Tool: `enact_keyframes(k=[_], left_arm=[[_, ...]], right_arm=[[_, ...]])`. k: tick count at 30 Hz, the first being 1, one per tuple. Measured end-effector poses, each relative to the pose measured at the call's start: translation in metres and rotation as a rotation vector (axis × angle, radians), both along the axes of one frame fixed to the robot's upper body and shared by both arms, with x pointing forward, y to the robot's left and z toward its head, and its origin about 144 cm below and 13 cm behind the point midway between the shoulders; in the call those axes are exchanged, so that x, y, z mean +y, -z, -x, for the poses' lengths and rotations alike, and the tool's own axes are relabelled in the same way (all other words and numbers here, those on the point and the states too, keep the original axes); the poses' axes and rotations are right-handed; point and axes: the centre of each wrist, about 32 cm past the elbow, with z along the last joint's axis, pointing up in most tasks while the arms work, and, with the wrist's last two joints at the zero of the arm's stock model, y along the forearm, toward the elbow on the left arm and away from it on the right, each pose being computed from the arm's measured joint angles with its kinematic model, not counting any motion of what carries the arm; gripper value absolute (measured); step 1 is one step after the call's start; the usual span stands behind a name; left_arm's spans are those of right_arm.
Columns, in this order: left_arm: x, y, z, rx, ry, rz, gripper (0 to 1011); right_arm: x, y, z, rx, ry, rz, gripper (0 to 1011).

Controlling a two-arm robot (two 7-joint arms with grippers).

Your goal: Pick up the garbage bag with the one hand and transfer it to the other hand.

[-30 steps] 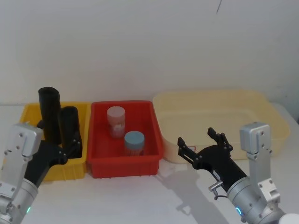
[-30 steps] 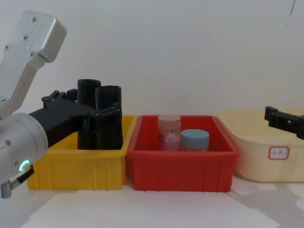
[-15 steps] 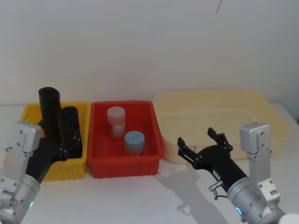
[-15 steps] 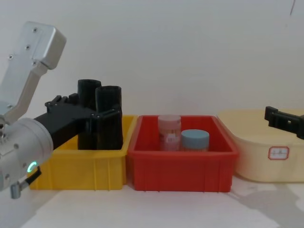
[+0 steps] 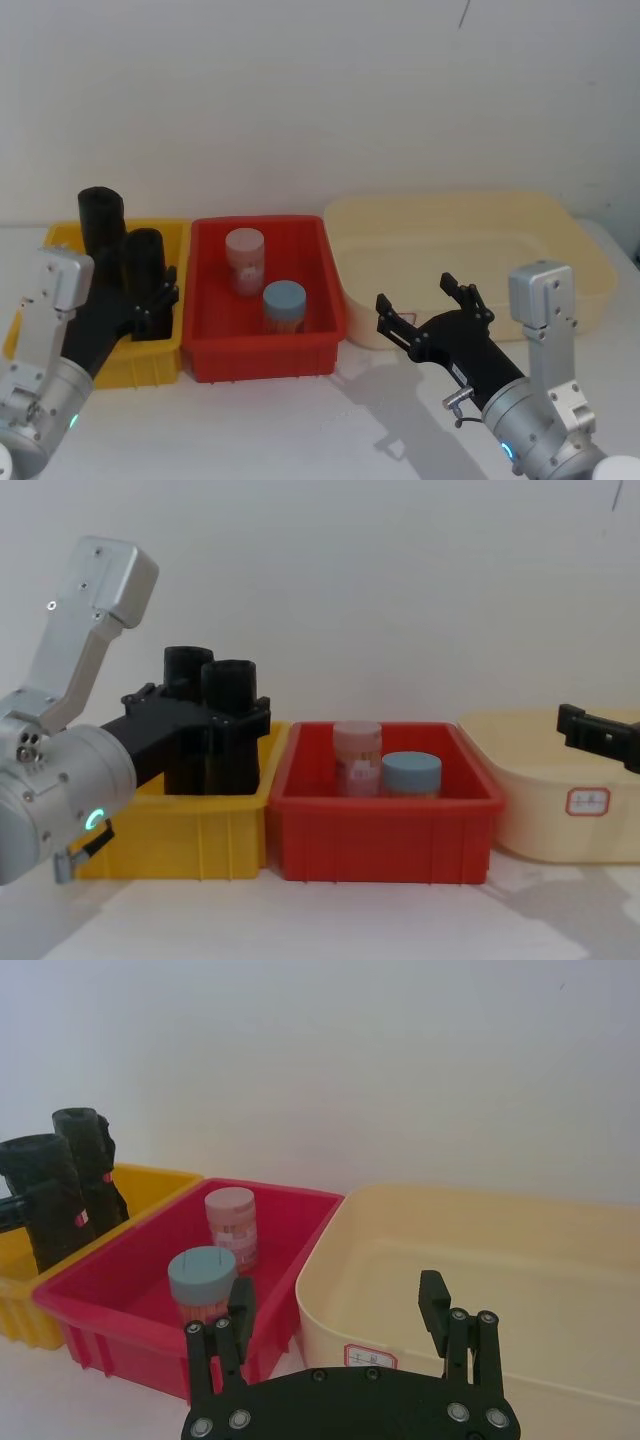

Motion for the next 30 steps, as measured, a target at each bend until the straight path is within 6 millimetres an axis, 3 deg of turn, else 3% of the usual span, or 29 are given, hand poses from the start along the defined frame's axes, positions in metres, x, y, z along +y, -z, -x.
enact_keyframes(k=[6,15,18,24,30], left_arm=[[-0.001,0.0,-0.007,0.005,0.015,0.013,877],[-0.002,0.0,-0.015,0.005,0.032,0.038,629],[-0.002,-0.002,-0.017,0.0,0.035,0.045,505],[-0.002,-0.007,-0.019,-0.014,0.038,0.054,454],[-0.004,-0.025,-0.021,-0.048,0.058,0.06,414]], right_arm=[[0.0,0.0,0.0,0.0,0.0,0.0,1001],[0.0,0.0,0.0,0.0,0.0,0.0,1001],[0.0,0.0,0.0,0.0,0.0,0.0,1001],[0.0,0.0,0.0,0.0,0.0,0.0,1001],[0.0,0.0,0.0,0.0,0.0,0.0,1001]])
